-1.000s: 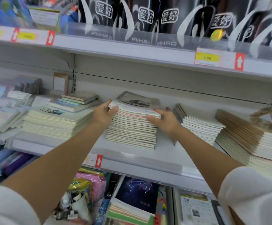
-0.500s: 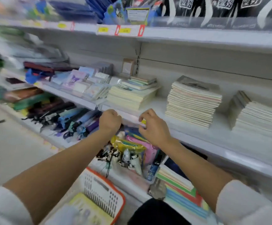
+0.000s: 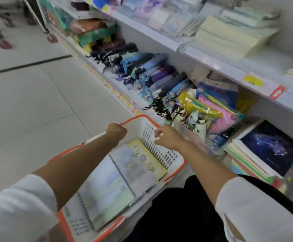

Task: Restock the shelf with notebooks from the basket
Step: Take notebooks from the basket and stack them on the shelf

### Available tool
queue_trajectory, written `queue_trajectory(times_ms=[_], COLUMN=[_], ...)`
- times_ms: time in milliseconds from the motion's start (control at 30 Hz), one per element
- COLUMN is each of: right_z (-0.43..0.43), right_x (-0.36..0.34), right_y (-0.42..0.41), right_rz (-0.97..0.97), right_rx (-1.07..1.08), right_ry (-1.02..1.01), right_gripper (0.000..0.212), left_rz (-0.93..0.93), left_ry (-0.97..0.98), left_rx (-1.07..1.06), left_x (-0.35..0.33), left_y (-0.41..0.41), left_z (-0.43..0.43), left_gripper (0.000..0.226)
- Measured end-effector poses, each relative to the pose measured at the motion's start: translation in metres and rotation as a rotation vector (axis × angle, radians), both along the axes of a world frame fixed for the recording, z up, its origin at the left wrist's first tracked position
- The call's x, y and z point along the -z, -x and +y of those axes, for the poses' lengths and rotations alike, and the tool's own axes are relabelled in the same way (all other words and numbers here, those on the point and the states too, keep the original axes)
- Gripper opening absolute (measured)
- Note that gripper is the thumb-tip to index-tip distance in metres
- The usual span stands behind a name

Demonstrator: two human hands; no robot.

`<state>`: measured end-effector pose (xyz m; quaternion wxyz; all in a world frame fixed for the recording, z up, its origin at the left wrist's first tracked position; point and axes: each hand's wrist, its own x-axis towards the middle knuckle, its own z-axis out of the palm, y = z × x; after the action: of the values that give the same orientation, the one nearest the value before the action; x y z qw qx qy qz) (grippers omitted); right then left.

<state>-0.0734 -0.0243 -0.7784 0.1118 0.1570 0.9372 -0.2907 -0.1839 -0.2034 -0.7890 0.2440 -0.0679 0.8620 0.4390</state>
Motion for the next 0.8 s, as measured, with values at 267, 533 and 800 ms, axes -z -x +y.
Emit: queue_trajectory(times_ms=[267,533,800], right_z=[-0.006,-0.019,-0.024], right_x=[0.099,0.162,0.212], right_y=[0.003,0.021,0.018], right_rz=[-0.518,-0.614,-0.703], right_rx=[-0.006,-0.020,0.133], right_ry=[0.147,0.171,0.343], right_gripper=[0.040,0.066,0.091], left_rz=[-0.357,-0.673,-0.622], left_ry=[0.018,0.314,0.099], left_rx=[-0.250,-0.135,-0.434], left_x=[0.125,0.196,0.228], left_y=[-0.003,-0.054,-0.063], left_z=[-0.083,-0.150,-0.129], left_gripper=[0.030,0.037,0.064])
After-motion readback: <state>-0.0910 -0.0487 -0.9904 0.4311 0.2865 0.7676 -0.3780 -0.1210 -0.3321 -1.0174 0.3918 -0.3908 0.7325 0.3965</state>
